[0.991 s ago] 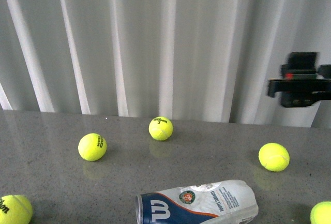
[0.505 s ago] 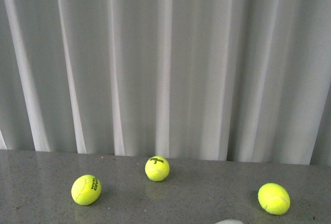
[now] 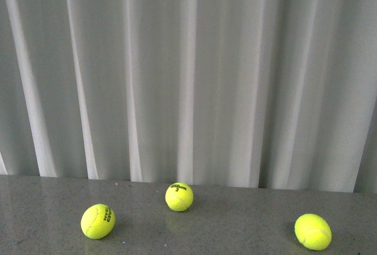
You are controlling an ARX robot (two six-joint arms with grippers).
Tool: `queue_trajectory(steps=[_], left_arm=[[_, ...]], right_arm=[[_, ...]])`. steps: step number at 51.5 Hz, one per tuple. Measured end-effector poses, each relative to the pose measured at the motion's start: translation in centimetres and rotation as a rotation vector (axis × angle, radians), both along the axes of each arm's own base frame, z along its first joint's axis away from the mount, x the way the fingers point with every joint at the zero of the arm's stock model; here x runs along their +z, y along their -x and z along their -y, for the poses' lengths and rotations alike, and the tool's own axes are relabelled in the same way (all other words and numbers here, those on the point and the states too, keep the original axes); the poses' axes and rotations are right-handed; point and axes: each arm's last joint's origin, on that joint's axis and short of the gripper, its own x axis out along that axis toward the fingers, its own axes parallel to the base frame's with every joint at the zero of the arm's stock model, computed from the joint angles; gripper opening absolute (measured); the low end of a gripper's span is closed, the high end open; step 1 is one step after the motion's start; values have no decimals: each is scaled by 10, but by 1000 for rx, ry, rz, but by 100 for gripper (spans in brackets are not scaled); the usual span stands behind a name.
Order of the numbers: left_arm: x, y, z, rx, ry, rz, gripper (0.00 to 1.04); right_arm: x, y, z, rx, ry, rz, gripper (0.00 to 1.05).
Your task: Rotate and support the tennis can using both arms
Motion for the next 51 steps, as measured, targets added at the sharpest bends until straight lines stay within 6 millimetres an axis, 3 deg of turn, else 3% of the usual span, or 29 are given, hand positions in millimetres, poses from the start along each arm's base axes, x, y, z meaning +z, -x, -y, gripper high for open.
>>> queue_trajectory(steps=[51], left_arm=[[0, 0, 0, 0, 0, 0, 98]], right_arm=[[6, 35, 0, 2, 0, 25, 3]])
